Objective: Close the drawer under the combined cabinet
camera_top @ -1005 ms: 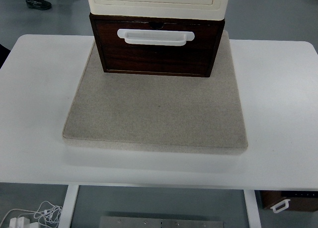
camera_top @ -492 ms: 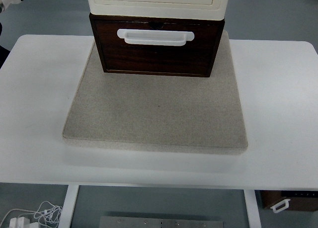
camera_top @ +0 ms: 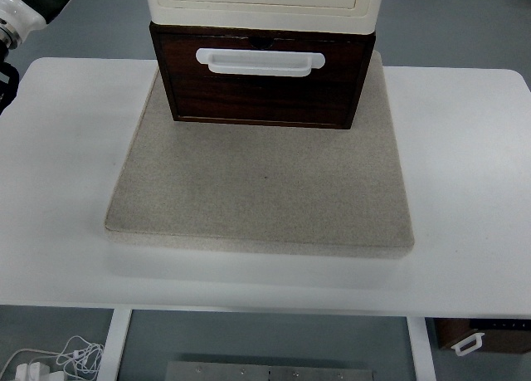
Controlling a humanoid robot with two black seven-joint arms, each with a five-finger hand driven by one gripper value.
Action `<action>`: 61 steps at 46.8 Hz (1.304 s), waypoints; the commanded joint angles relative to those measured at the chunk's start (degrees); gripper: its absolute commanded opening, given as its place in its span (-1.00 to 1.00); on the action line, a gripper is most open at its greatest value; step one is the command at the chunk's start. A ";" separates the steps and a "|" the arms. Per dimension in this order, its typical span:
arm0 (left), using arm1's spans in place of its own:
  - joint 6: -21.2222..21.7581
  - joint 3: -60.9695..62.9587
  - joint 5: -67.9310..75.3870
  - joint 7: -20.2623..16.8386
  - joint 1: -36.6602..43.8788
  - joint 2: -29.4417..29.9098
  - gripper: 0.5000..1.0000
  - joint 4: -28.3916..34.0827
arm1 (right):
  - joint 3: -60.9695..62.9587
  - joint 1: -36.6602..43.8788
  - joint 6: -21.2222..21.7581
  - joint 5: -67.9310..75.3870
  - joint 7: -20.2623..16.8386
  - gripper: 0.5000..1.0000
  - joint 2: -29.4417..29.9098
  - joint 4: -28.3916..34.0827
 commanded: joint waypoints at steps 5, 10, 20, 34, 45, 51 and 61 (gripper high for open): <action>0.43 -0.47 -1.82 -1.28 0.32 -2.37 0.99 0.63 | 0.08 -0.01 0.00 0.09 -0.01 0.81 0.00 0.00; 2.45 -0.47 -5.25 -2.25 0.41 -3.96 0.99 1.59 | 0.17 -0.01 0.00 0.09 -0.01 0.81 0.00 0.00; 3.77 -0.47 -8.59 -3.92 0.50 -5.36 0.99 2.21 | 0.52 -0.01 0.00 0.09 -0.01 0.81 0.00 0.00; 7.37 -0.03 -8.59 -4.36 -0.03 -6.77 0.99 2.30 | 0.70 -0.01 0.00 0.09 -0.01 0.81 0.00 0.00; 10.54 0.14 -8.33 -5.15 0.06 -7.91 0.99 1.77 | 0.70 -0.01 0.00 0.09 -0.01 0.81 0.00 0.00; 10.10 0.23 -8.07 -4.97 0.06 -7.91 0.99 1.77 | 0.61 -0.01 0.00 0.09 -0.10 0.81 0.00 0.00; 8.70 0.32 -7.80 -4.89 -0.03 -8.00 0.99 1.68 | 0.61 -0.01 0.00 0.09 -0.10 0.81 0.00 -0.09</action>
